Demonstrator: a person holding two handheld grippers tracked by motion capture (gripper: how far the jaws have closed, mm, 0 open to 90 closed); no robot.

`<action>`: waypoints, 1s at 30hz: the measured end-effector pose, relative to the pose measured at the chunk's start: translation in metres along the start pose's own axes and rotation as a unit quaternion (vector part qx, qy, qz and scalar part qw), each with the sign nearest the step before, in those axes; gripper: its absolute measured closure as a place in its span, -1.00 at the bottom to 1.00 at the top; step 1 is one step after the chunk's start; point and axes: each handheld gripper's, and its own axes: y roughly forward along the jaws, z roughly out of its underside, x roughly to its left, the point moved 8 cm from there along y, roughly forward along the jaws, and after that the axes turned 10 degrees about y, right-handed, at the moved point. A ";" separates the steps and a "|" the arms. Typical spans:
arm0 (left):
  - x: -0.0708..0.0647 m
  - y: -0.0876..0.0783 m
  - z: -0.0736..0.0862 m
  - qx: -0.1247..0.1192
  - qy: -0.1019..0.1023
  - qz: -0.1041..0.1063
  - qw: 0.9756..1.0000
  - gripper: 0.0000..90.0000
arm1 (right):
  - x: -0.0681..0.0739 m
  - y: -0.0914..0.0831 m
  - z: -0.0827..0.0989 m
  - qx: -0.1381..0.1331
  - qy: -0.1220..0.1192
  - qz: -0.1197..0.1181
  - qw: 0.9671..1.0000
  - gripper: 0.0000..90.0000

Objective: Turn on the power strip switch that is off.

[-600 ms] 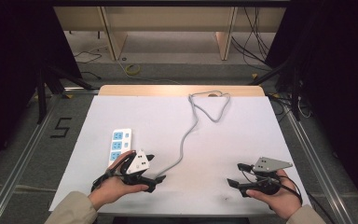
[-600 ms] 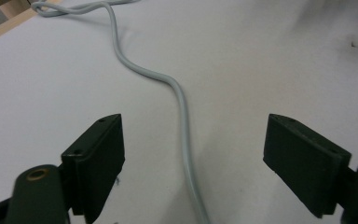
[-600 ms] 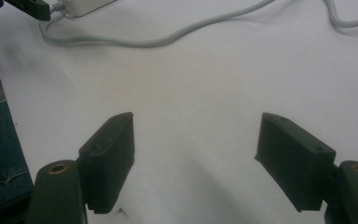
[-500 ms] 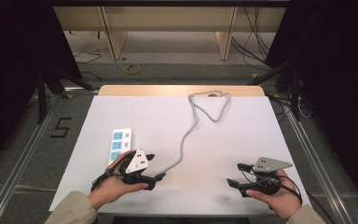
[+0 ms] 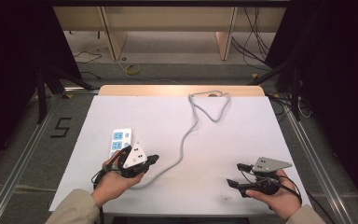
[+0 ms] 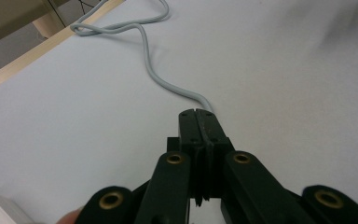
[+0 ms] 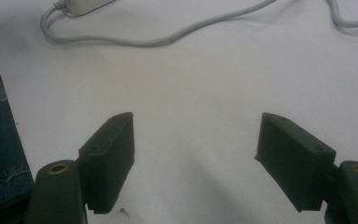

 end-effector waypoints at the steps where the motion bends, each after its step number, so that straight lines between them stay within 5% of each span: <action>1: 0.001 0.000 0.000 0.001 -0.002 -0.001 1.000 0.99 | 0.000 0.000 0.000 0.000 0.000 0.000 1.000 -0.38; 16: 0.020 0.000 0.008 0.027 -0.040 -0.020 0.999 0.99 | 0.000 0.000 0.000 0.001 -0.001 0.000 1.000 -0.38; 30: 0.033 -0.004 0.016 0.042 -0.051 -0.041 0.997 0.99 | 0.000 0.000 0.000 0.000 0.000 0.000 1.000 -0.38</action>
